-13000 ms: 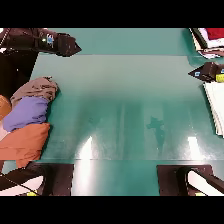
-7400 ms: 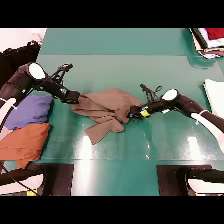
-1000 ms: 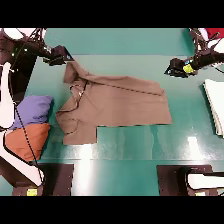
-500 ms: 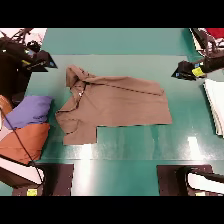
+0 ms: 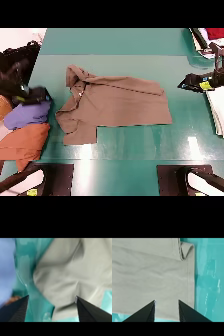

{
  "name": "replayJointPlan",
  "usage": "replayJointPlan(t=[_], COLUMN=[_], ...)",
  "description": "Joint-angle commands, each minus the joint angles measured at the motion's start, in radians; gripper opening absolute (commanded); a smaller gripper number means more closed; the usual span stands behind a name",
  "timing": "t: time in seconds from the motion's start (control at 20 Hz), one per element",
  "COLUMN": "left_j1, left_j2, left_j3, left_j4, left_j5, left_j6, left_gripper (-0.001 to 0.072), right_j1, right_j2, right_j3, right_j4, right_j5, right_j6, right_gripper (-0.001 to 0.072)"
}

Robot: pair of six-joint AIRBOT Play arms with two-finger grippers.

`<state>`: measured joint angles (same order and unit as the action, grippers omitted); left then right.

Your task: Fold the shirts.

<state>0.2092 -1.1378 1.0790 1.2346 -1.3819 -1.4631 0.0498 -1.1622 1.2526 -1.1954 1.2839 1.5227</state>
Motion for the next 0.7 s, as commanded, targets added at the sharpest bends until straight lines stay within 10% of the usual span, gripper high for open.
replayJointPlan(t=[0.0,0.6,0.65], left_j1=[0.001,-0.095,-0.095], left_j2=[0.134,0.130,0.130], left_j3=[-0.302,-0.531,-0.530], left_j4=[0.007,-0.150,-0.151], left_j5=[0.101,0.504,0.510], left_j6=[-0.031,-0.051,-0.066], left_gripper=[0.0666,0.0663,0.0528], right_j1=[-0.004,-0.004,-0.004], right_j2=[0.014,0.014,0.014], right_j3=[-0.019,-0.019,-0.019], right_j4=[0.025,0.061,0.060], right_j5=[-0.015,-0.027,-0.027], right_j6=[-0.016,-0.026,-0.026], right_gripper=[0.0324,0.0324,0.0324])
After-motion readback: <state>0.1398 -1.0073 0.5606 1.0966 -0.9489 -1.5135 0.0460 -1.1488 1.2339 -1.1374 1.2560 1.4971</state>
